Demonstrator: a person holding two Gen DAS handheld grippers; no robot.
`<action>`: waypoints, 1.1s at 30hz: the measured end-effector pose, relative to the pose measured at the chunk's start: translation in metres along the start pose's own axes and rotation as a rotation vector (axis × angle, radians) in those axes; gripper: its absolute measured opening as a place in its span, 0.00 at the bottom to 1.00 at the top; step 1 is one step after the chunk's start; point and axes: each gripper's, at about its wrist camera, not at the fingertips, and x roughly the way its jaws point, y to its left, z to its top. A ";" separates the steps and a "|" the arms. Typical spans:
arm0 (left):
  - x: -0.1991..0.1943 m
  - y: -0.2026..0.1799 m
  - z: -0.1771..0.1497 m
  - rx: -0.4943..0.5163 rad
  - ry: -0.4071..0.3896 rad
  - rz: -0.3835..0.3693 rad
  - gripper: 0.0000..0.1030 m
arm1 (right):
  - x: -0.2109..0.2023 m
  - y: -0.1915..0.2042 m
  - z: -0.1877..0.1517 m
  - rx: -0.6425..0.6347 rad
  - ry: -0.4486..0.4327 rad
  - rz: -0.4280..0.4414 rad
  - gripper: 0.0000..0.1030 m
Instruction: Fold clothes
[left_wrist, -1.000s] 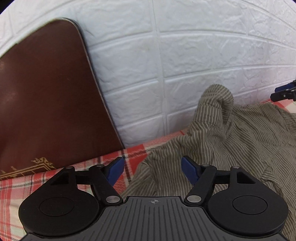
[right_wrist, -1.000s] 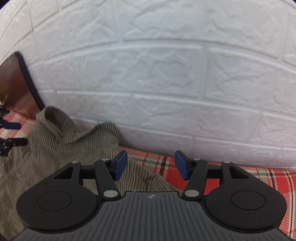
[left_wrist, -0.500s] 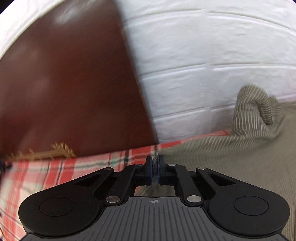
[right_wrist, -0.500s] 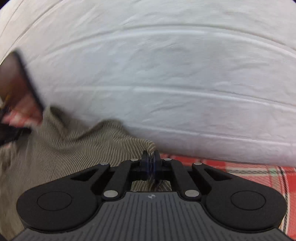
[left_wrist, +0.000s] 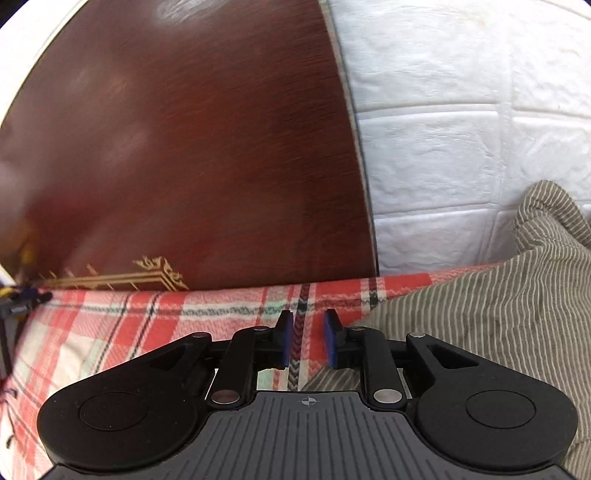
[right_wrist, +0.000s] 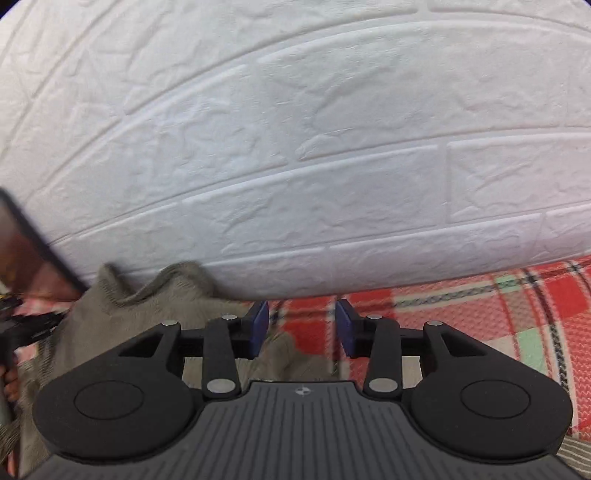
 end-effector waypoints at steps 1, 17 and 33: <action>-0.003 0.003 -0.001 -0.006 -0.001 -0.006 0.39 | -0.004 -0.001 -0.001 -0.011 0.007 0.021 0.44; -0.055 0.056 -0.015 0.111 -0.027 -0.019 0.73 | -0.009 -0.008 -0.008 -0.022 0.044 -0.104 0.04; -0.046 0.022 -0.022 0.211 -0.049 -0.123 0.83 | -0.051 -0.024 -0.002 -0.104 0.072 -0.091 0.56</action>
